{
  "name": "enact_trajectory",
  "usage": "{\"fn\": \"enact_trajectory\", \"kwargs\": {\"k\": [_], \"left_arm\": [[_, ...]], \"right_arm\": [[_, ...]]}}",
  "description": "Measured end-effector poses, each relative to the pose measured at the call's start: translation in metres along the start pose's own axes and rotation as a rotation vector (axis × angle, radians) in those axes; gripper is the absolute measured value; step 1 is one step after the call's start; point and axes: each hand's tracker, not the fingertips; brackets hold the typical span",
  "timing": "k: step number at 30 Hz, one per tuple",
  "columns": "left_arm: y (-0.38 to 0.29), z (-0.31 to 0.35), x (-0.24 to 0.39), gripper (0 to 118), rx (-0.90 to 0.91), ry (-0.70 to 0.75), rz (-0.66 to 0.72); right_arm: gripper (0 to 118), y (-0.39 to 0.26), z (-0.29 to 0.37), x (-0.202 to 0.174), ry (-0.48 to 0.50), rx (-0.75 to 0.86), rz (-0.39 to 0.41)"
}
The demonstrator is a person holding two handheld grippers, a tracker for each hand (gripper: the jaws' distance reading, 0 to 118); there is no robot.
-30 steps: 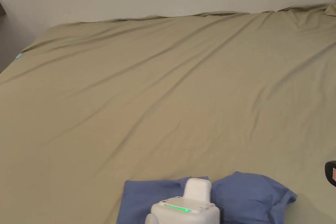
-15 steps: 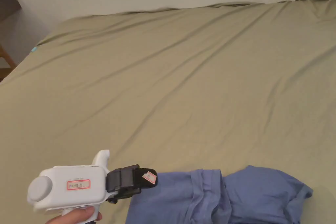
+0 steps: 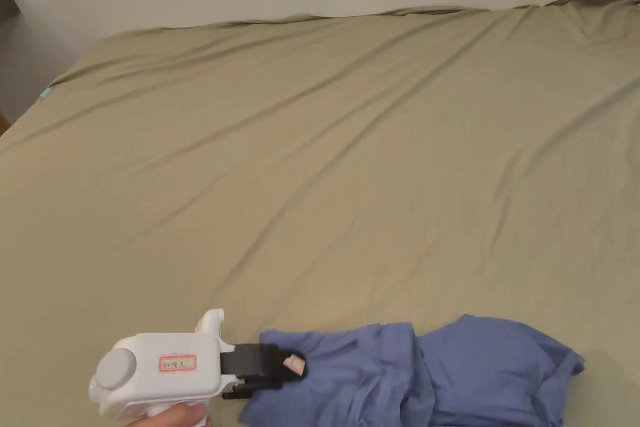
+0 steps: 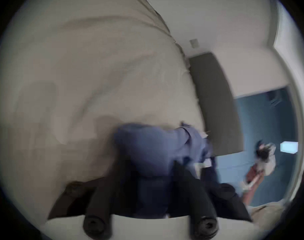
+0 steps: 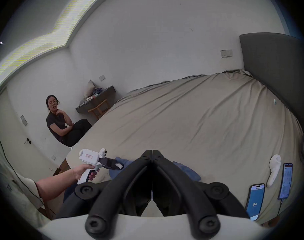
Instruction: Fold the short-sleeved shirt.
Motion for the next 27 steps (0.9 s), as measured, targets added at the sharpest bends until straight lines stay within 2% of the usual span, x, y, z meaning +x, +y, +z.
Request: {"fn": "enact_trajectory", "kwargs": {"k": [1, 3, 4, 6, 8, 13, 15, 16, 18, 19, 21, 25, 27], "left_arm": [[-0.003, -0.002, 0.001, 16, -0.006, 0.078, -0.051], [-0.015, 0.001, 0.007, 16, 0.041, -0.038, 0.059], [-0.016, 0.008, 0.008, 16, 0.06, -0.036, 0.09], [-0.01, 0.033, 0.006, 16, 0.09, 0.051, 0.062], [-0.005, 0.057, 0.005, 16, 0.064, 0.06, 0.09], [0.01, 0.115, 0.006, 16, 0.088, 0.37, 0.069], [0.011, 0.126, 0.016, 16, 0.104, 0.419, 0.121], [0.009, 0.129, 0.026, 16, 0.12, 0.391, 0.167], [-0.006, 0.128, 0.059, 16, 0.156, 0.243, 0.237], [-0.012, 0.125, 0.075, 16, 0.162, 0.127, 0.245], [-0.022, 0.11, 0.11, 16, 0.147, 0.028, 0.235], [-0.024, 0.052, 0.17, 16, 0.061, 0.06, 0.068], [-0.017, 0.012, 0.172, 16, 0.035, 0.093, 0.021]], "right_arm": [[2, 0.0, -0.001, 0.001, -0.001, 0.0, 0.003], [2, 0.0, -0.001, 0.0, -0.002, 0.0, 0.007], [2, 0.0, -0.001, 0.0, 0.0, -0.001, 0.008], [2, 0.0, 0.0, -0.003, 0.001, -0.004, 0.016], [2, 0.001, 0.002, -0.003, -0.005, -0.007, 0.027], [2, -0.001, 0.002, -0.004, -0.055, -0.023, 0.027], [2, -0.004, -0.003, -0.005, -0.091, -0.042, 0.04], [2, -0.006, -0.005, -0.005, -0.103, -0.055, 0.044], [2, -0.009, -0.009, -0.006, -0.097, -0.068, 0.043], [2, -0.01, -0.01, -0.005, -0.086, -0.073, 0.037], [2, -0.012, -0.013, -0.004, -0.066, -0.081, 0.024], [2, -0.011, -0.019, -0.007, -0.064, -0.086, 0.023], [2, -0.011, -0.02, -0.009, -0.059, -0.087, 0.021]]}}
